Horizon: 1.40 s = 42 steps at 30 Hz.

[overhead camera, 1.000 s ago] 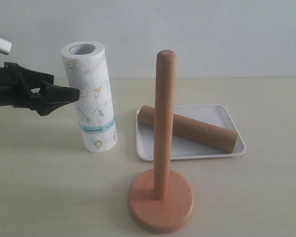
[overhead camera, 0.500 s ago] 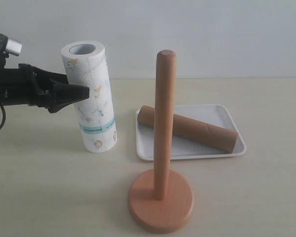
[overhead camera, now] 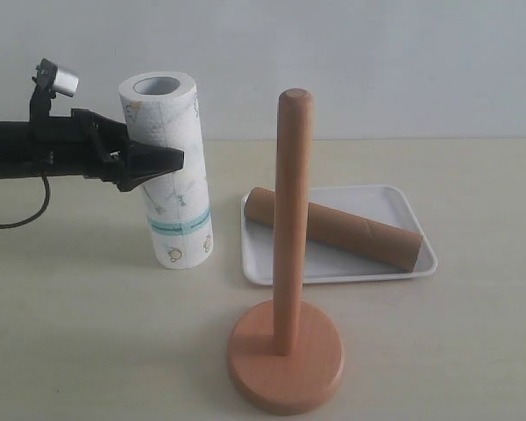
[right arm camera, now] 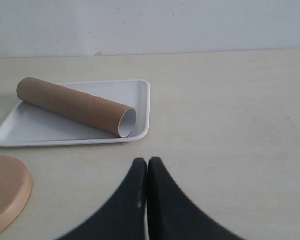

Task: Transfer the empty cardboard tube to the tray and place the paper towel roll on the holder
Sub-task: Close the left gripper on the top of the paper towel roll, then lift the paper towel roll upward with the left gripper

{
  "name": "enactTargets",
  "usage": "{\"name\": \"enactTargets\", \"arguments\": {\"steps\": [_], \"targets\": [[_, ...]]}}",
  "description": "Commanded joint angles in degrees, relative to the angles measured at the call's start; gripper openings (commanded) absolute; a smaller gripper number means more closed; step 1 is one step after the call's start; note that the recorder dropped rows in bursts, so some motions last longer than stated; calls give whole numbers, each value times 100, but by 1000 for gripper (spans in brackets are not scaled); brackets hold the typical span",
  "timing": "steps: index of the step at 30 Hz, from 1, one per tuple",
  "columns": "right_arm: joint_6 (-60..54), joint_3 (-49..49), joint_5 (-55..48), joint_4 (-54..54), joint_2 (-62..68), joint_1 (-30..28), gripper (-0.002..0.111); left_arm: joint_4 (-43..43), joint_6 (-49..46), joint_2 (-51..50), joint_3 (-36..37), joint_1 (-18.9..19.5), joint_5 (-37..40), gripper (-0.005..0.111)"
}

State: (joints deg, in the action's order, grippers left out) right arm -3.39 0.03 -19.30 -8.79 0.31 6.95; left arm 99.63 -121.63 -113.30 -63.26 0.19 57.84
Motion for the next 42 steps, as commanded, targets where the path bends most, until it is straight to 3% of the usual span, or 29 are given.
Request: {"name": "enactTargets", "arguments": {"steps": [1,11,14,20,22,30,42], "targets": [[-18,-3,46,44,-31,-13,0,32,-31,-173,-204,-25,23,99],[-18,-3,46,44,-31,-13,0,32,-31,-319,-207,-25,238,95],[-18,-3,46,44,-31,-13,0,32,128,-319,-207,-25,215,77],[-18,-3,46,44,-31,-13,0,32,128,-319,-207,-25,215,16],[-18,-3,46,44,-31,-13,0,32,106,-319,-207,-25,215,4],[-18,-3,46,44,-31,-13,0,32,674,7,-207,-25,414,4],[-18,-3,46,44,-31,-13,0,-318,1807,1642,-207,-19,660,4]]}}
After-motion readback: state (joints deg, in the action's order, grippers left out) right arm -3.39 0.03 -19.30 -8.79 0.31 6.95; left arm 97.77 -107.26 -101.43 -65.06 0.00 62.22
